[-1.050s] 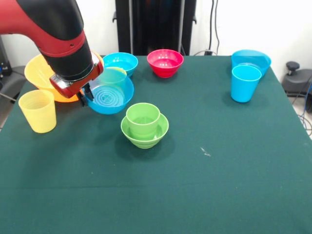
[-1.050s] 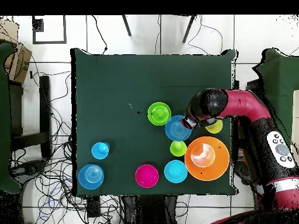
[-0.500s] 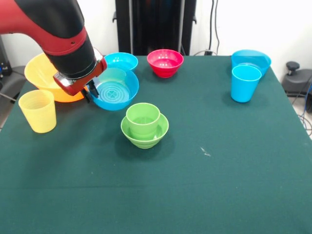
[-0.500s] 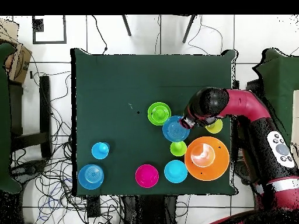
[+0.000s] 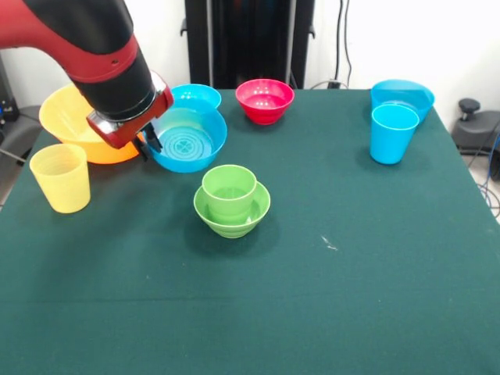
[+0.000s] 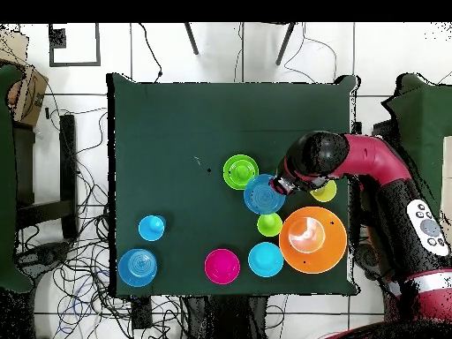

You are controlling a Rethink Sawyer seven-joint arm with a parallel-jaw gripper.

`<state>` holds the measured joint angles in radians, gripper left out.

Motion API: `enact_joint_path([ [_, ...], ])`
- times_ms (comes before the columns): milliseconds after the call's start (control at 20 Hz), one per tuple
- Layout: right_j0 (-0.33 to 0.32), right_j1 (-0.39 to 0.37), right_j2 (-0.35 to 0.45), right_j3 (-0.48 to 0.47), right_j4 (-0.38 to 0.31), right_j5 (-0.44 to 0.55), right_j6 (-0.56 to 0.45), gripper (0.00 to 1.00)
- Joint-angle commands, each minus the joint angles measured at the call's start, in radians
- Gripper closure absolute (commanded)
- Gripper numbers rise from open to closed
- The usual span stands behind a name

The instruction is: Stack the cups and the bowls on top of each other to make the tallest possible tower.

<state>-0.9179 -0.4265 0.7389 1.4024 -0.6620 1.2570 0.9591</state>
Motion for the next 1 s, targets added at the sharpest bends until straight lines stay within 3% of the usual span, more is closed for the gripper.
enact_joint_path([
  [50,0.019,-0.072,-0.023,0.098,0.025,-0.047,0.011,1.0],
  [400,0.019,-0.208,-0.019,0.169,0.089,-0.077,0.102,1.0],
  [600,0.017,-0.278,-0.007,0.227,0.157,-0.109,0.154,1.0],
  [800,0.05,-0.333,-0.014,0.261,0.221,-0.121,0.206,1.0],
  [1000,0.125,-0.336,-0.073,0.256,0.245,-0.11,0.298,1.0],
])
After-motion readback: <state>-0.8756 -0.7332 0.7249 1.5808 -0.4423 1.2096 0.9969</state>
